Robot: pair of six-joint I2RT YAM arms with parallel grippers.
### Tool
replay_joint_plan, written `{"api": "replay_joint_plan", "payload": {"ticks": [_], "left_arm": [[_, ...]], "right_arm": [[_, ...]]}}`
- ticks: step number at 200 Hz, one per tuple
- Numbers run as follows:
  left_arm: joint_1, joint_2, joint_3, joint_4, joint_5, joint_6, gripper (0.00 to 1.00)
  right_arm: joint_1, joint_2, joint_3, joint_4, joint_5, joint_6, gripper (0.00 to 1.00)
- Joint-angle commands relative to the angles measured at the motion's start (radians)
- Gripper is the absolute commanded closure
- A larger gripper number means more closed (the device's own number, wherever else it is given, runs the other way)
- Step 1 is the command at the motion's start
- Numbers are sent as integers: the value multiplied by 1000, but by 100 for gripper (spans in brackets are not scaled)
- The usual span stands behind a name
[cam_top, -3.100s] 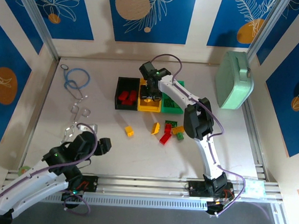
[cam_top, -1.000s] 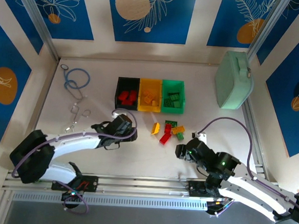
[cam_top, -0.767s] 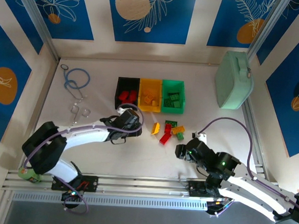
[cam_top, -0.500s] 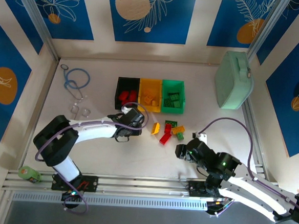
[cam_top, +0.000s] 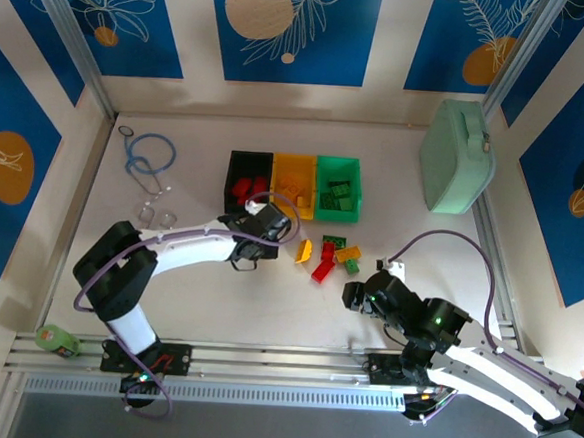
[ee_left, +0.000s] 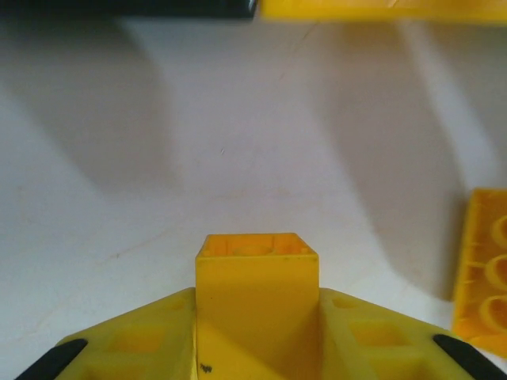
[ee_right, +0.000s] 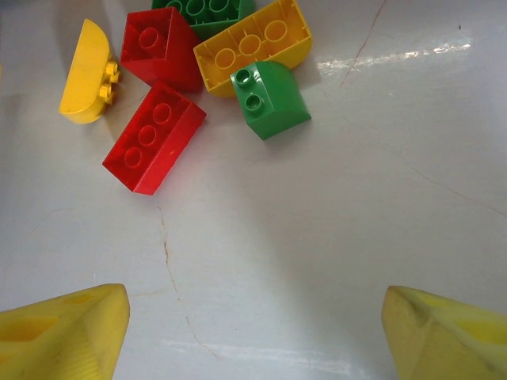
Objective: Sort the legos into containers by color
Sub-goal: Pick up the lego from the center of the table, then place the lego in the container.
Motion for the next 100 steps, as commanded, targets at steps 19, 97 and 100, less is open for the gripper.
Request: {"api": "replay_joint_plan", "payload": {"ticks": [19, 97, 100], "left_arm": [[26, 50, 251, -77, -31, 132, 65], [116, 338, 652, -147, 45, 244, 64], [119, 347, 663, -150, 47, 246, 64]], "right_arm": [[7, -18, 13, -31, -9, 19, 16], [6, -18, 51, -66, -77, -3, 16], [7, -19, 52, -66, -80, -4, 16]]}}
